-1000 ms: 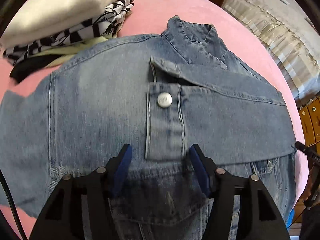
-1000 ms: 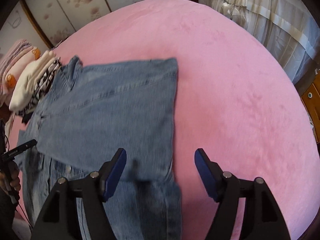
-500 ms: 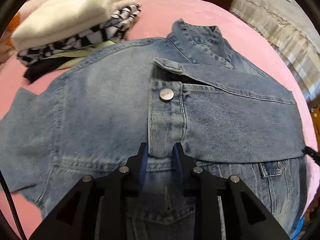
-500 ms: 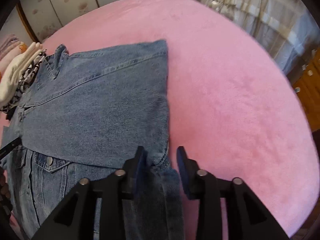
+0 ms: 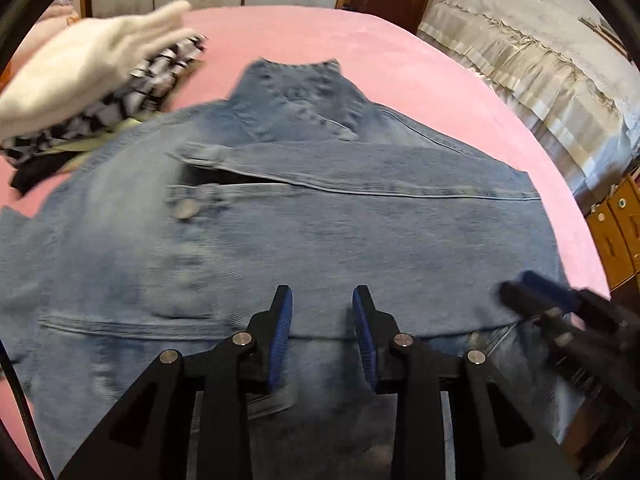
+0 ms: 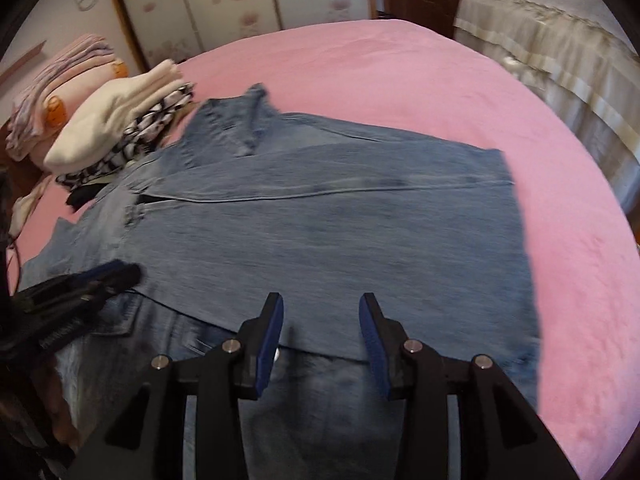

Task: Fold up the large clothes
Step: 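Open both tools and lift them away from the jacket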

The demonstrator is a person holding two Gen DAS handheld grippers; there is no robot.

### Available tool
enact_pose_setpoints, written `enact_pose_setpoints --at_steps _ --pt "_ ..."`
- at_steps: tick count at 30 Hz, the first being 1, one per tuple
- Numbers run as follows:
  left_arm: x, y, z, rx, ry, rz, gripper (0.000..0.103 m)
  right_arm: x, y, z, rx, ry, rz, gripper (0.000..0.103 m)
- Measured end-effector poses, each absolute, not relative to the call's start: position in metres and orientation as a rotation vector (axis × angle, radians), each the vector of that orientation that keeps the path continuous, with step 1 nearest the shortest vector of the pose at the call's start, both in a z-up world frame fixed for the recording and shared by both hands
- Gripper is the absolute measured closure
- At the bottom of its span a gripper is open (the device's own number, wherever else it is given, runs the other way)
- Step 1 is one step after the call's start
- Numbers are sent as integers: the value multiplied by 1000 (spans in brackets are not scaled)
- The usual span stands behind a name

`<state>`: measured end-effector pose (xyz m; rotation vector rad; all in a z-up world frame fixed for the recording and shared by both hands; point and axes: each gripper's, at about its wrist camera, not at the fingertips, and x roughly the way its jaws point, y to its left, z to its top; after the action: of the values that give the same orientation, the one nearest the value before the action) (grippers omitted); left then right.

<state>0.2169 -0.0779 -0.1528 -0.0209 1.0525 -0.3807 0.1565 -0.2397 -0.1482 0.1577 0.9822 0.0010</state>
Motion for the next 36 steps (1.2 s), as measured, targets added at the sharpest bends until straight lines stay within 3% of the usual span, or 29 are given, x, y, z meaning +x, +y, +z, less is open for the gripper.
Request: enact_pose_setpoints --at_steps 5,9,12,16,19,25,36 --pt "232 -99 -170 17 1061 -340 74 182 -228 -169 166 1032 25 64" --pt "242 -90 -181 -19 1096 -345 74 186 -263 -180 172 1039 -62 79" --pt "245 -83 -182 -33 1110 -382 73 171 -315 -180 234 1019 -192 85" --pt "242 -86 -181 -20 1104 -368 72 149 -354 -183 283 1032 -301 84" --pt "241 -89 -180 -44 1105 -372 57 139 -353 -183 277 1030 -300 81" --pt "234 -98 -173 13 1101 -319 57 138 -335 -179 216 1037 -339 68" --pt "185 -74 -139 -10 1084 -276 55 114 -316 -156 323 1029 -278 67"
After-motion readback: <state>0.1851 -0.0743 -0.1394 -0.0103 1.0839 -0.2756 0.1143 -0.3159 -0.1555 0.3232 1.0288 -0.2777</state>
